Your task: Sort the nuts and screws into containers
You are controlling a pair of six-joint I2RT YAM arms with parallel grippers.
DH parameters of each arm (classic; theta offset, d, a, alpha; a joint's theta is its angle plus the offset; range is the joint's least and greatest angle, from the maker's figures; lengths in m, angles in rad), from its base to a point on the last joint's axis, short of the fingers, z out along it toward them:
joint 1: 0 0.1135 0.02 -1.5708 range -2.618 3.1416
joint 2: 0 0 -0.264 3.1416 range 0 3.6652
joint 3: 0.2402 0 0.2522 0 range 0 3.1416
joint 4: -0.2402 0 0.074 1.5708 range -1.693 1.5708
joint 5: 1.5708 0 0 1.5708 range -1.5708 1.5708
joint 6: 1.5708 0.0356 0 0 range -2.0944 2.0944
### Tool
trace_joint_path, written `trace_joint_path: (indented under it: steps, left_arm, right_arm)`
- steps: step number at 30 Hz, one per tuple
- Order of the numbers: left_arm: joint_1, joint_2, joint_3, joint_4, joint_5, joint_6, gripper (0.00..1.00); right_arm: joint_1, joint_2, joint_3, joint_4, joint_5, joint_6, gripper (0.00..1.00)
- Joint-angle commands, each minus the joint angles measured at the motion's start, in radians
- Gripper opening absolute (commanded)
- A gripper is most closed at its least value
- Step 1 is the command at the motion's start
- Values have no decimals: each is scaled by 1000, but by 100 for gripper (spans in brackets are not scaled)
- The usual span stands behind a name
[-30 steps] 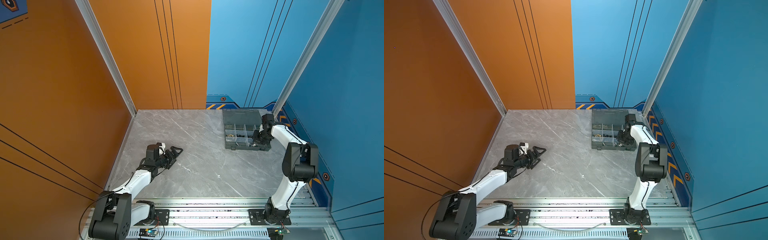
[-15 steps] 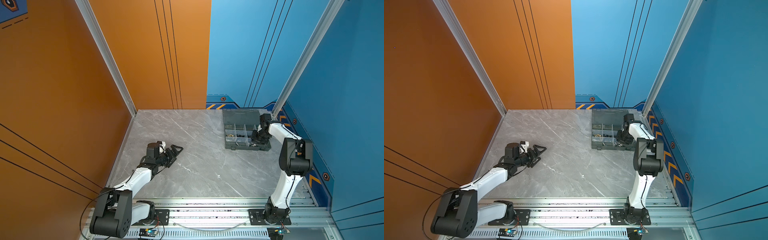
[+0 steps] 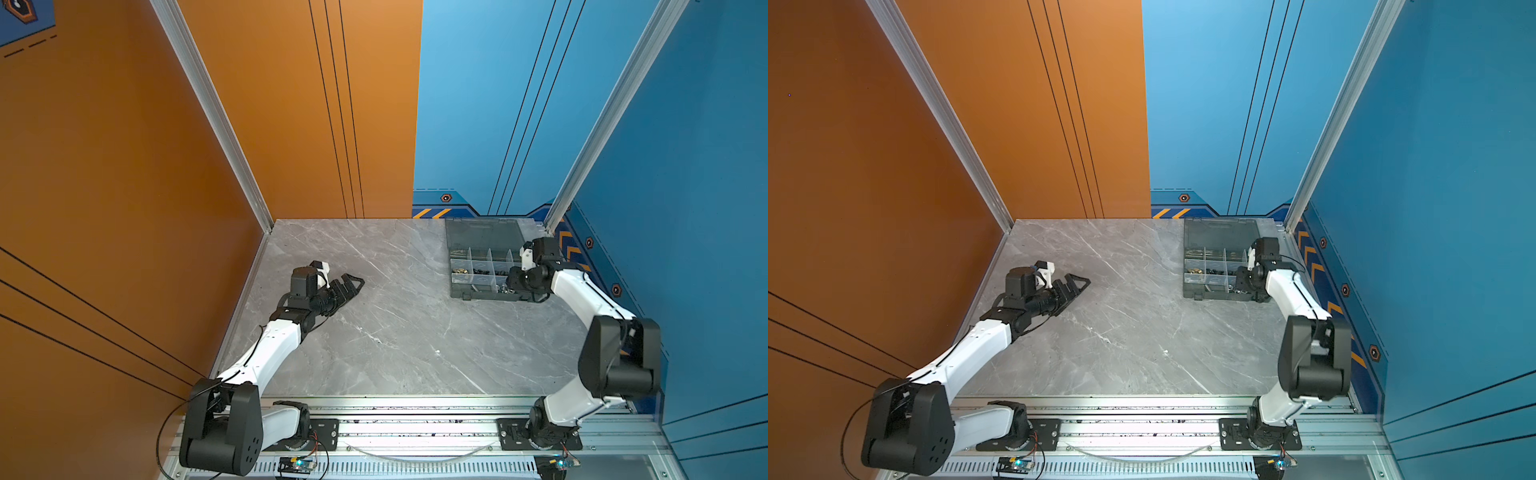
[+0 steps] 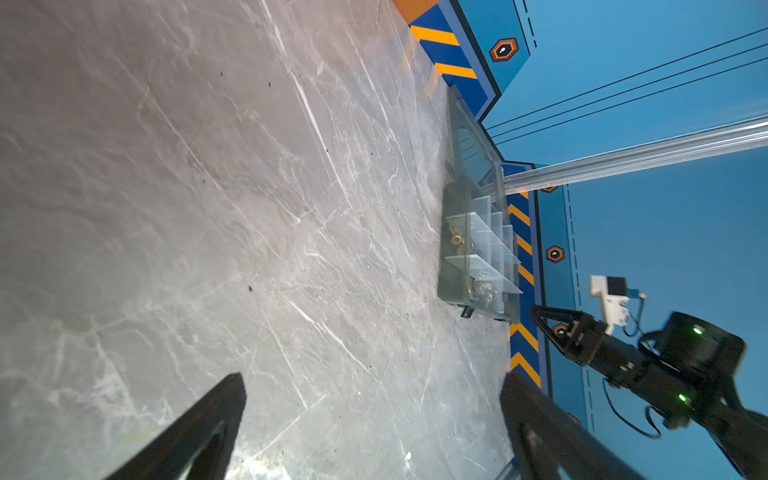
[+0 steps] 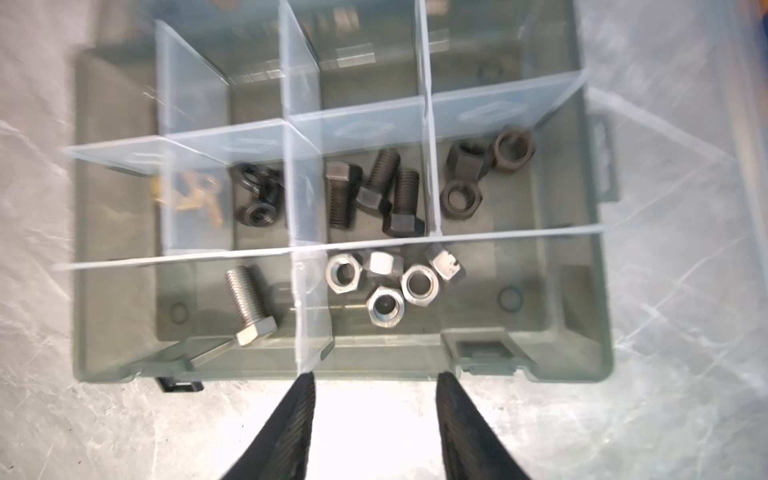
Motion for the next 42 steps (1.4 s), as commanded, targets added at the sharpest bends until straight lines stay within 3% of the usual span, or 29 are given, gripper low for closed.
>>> trace_joint_path:
  steps: [1,6,14,22,29,42]
  left_arm:
    - [-13,27,42,-39,-93,119,98]
    - [-24,39,47,3,-178,219,98]
    - [-32,2,26,53,-345,431,98]
    - [-19,-63,-113,279,-569,661,98]
    - [29,31,-223,521,-572,755,98]
    - [102,143,-270,625,-550,756,98]
  right_arm:
    - [1,-85,-142,247,-14,-68,52]
    - [0,-144,-336,500,-28,-54,52]
    - [32,-112,-518,908,-7,-41,53]
    - [56,-18,-536,1018,50,-50,53]
    - [94,-7,-689,1305,166,-58,57]
    - [90,-10,-688,1294,179,-48,67]
